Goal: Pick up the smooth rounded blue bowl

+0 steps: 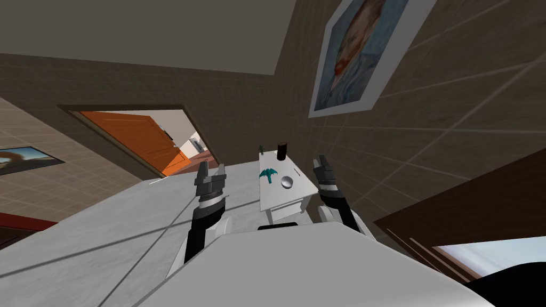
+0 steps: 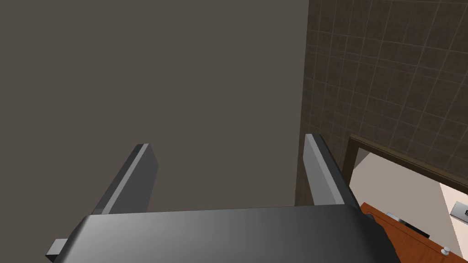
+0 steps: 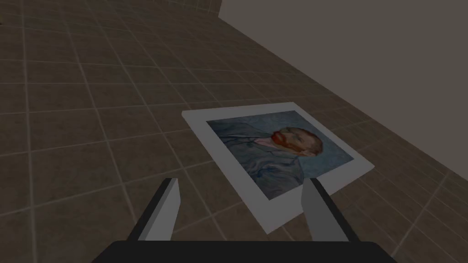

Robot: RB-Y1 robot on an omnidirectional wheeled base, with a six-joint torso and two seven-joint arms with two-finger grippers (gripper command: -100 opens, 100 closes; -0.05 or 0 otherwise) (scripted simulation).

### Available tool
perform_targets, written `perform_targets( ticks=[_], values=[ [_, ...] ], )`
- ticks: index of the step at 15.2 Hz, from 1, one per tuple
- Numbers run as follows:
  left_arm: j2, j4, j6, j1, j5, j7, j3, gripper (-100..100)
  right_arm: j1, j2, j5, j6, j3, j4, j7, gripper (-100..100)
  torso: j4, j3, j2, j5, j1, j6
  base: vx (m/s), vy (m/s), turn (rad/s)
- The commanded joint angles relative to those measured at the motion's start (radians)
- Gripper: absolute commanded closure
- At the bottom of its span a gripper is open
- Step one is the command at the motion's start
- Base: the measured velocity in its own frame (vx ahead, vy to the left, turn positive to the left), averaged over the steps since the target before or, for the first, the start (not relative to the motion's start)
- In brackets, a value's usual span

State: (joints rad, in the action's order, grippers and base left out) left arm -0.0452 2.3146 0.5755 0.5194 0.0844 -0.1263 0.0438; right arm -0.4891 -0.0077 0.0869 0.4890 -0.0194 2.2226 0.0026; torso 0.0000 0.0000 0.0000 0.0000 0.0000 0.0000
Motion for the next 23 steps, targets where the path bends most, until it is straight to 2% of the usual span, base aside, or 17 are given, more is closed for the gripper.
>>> perform_targets(
  ticks=[1, 2, 3, 7, 8, 9, 10, 11, 12, 13, 14, 15, 16, 17, 18, 19, 23],
  values=[
    [0.0, 0.0, 0.0, 0.0, 0.0, 0.0, 0.0, 0, 0.002, -0.036, 0.004, 0.003, 0.003, -0.014, 0.004, -100, 0.0, 0.0, 0.0, 0.0, 0.0, 0.0, -0.035, 0.013, 0.052],
    [0.0, 0.0, 0.0, 0.0, 0.0, 0.0, 0.0, 0, 0.003, -0.063, 0.008, 0.007, 0.006, -0.028, 0.008, -100, 0.0, 0.001, 0.001, 0.0, 0.0, 0.0, -0.075, 0.026, 0.093],
    [0.0, 0.0, 0.0, 0.0, 0.0, 0.0, 0.0, 0, 0.003, -0.063, 0.008, 0.007, 0.006, -0.028, 0.008, -100, 0.001, 0.002, 0.003, 0.0, 0.001, 0.0, -0.081, 0.03, 0.069],
    [0.0, 0.0, 0.0, 0.0, 0.0, 0.0, 0.0, 0, 0.012, -0.157, 0.027, 0.022, 0.022, -0.095, 0.027, -100, 0.001, 0.004, 0.006, 0.001, 0.004, 0.0, -0.079, 0.062, 0.1],
    [0.0, 0.0, 0.0, 0.0, 0.0, 0.0, 0.0, 0, 0.012, -0.162, 0.027, 0.022, 0.022, -0.095, 0.027, -100, 0.001, 0.003, 0.005, 0.001, 0.005, 0.0, -0.041, 0.079, 0.083],
    [0.0, 0.0, 0.0, 0.0, 0.0, 0.0, 0.0, 0, 0.016, -0.192, 0.036, 0.028, 0.029, -0.124, 0.036, -100, 0.001, 0.003, 0.004, 0.001, 0.005, 0.0, -0.038, 0.094, 0.116],
    [0.0, 0.0, 0.0, 0.0, 0.0, 0.0, 0.0, 0, 0.016, -0.199, 0.036, 0.028, 0.029, -0.124, 0.036, -100, 0.001, 0.002, 0.004, 0.001, 0.006, 0.0, -0.031, 0.091, 0.099],
    [0.0, 0.0, 0.0, 0.0, 0.0, 0.0, 0.0, 0, 0.021, -0.23, 0.047, 0.035, 0.038, -0.156, 0.047, -100, 0.001, 0.002, 0.003, 0.001, 0.006, 0.0, -0.04, 0.101, 0.114],
    [0.0, 0.0, 0.0, 0.0, 0.0, 0.0, 0.0, 0, 0.021, -0.238, 0.047, 0.035, 0.038, -0.156, 0.047, -100, 0.001, 0.002, 0.003, 0.001, 0.007, 0.0, -0.039, 0.092, 0.093],
    [0.0, 0.0, 0.0, 0.0, 0.0, 0.0, 0.0, 0, 0.026, -0.269, 0.058, 0.042, 0.047, -0.191, 0.058, -100, 0.001, 0.002, 0.003, 0.001, 0.007, 0.0, -0.037, 0.09, 0.157],
    [0.0, 0.0, 0.0, 0.0, 0.0, 0.0, 0.0, 0, 0.026, -0.278, 0.058, 0.042, 0.047, -0.191, 0.058, -100, 0.001, 0.002, 0.003, 0.001, 0.006, -0.001, -0.029, 0.081, 0.153],
    [0.0, 0.0, 0.0, 0.0, 0.0, 0.0, 0.0, 0, 0.032, -0.313, 0.071, 0.049, 0.057, -0.228, 0.071, -100, 0.001, 0.002, 0.003, 0.001, 0.006, 0.0, -0.029, 0.095, 0.177],
    [0.0, 0.0, 0.0, 0.0, 0.0, 0.0, 0.0, 0, 0.032, -0.32, 0.071, 0.049, 0.057, -0.228, 0.071, -100, 0.0, 0.001, 0.003, 0.001, 0.006, -0.001, -0.025, 0.094, 0.122],
    [0.0, 0.0, 0.0, 0.0, 0.0, 0.0, 0.0, 0, 0.039, -0.351, 0.085, 0.056, 0.068, -0.263, 0.084, -100, 0.001, 0.001, 0.002, 0.001, 0.006, 0.0, -0.021, 0.108, 0.152],
    [0.0, 0.0, 0.0, 0.0, 0.0, 0.0, 0.0, 0, 0.039, -0.362, 0.085, 0.056, 0.068, -0.268, 0.084, -100, 0.0, 0.001, 0.002, 0.001, 0.007, -0.001, -0.018, 0.106, 0.127],
    [0.0, 0.0, 0.0, 0.0, 0.0, 0.0, 0.0, 0, 0.046, -0.393, 0.1, 0.063, 0.079, -0.3, 0.099, -100, 0.0, 0.001, 0.002, 0.002, 0.007, 0.0, -0.025, 0.12, 0.16],
    [0.0, 0.0, 0.0, 0.0, 0.0, 0.0, 0.0, 0, 0.061, -0.475, 0.132, 0.077, 0.103, -0.377, 0.132, -100, 0.0, 0.001, 0.002, 0.002, 0.007, 0.0, -0.019, 0.11, 0.17]
  ],
)
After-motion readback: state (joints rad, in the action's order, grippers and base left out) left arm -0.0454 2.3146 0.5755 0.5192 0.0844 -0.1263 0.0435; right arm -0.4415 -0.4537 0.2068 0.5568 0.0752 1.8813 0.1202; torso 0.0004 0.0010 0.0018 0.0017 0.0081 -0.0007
